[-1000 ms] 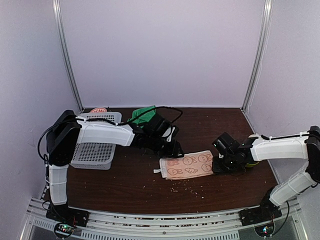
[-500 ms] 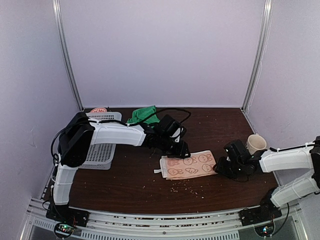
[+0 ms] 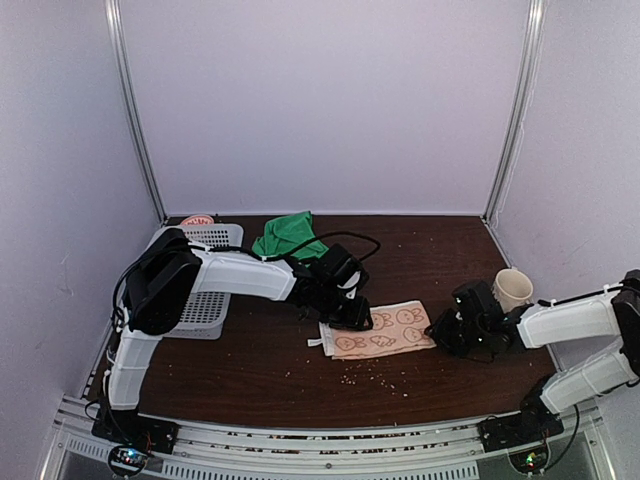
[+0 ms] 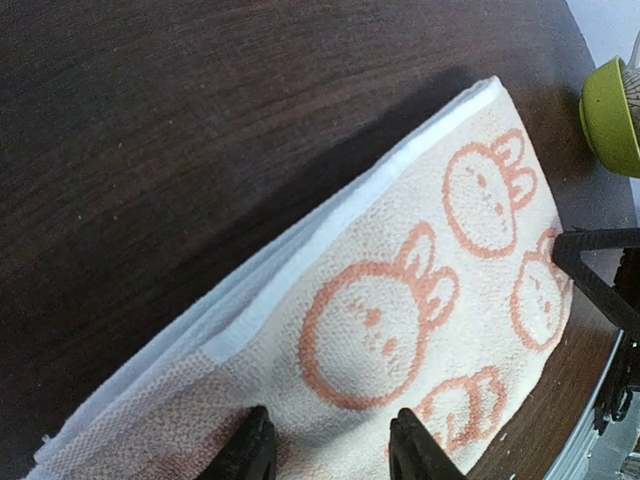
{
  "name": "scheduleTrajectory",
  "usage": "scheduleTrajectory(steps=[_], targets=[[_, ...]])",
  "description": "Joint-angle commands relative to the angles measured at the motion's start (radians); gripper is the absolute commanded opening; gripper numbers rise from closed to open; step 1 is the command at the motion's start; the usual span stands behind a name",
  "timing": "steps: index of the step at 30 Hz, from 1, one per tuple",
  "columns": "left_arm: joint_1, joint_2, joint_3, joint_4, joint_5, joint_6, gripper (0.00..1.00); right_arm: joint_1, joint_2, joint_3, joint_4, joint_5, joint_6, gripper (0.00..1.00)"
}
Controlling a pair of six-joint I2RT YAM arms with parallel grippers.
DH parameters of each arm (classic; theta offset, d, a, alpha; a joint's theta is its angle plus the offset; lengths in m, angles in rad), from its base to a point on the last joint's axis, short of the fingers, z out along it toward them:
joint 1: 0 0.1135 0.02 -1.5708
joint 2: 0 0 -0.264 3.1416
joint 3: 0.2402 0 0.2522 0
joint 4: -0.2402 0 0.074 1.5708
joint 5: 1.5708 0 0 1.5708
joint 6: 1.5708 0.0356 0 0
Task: Roll the towels
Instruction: Adjust the towel at the center of the board.
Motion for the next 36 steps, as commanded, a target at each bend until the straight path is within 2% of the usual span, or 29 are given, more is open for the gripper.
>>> scheduleTrajectory(steps=[1,7,11,23,28,33,35,36], targets=[[-0.004,0.013,-0.016,0.004,-0.016,0.021,0.41,0.0,0.009,-0.054,-0.14,-0.041,0.013,0.34],[-0.004,0.007,-0.016,-0.002,-0.017,0.029,0.41,0.0,-0.126,-0.104,-0.269,-0.003,0.006,0.4],[-0.004,-0.012,-0.008,-0.003,-0.004,0.036,0.41,-0.001,-0.17,-0.117,-0.285,0.01,0.011,0.41],[-0.014,0.009,0.029,-0.02,0.016,0.054,0.41,0.0,-0.056,-0.151,-0.098,-0.04,0.114,0.37],[-0.015,0.026,0.021,-0.026,0.022,0.053,0.41,0.001,-0.01,-0.148,-0.071,-0.062,0.112,0.29],[-0.015,0.03,0.025,-0.026,0.025,0.053,0.41,0.002,-0.018,-0.164,-0.071,-0.066,0.107,0.16],[-0.015,0.031,0.025,-0.026,0.026,0.053,0.41,0.002,-0.037,-0.159,-0.097,-0.052,0.099,0.09],[-0.015,0.03,0.025,-0.026,0.027,0.054,0.41,0.002,-0.051,-0.153,-0.124,-0.04,0.083,0.02]])
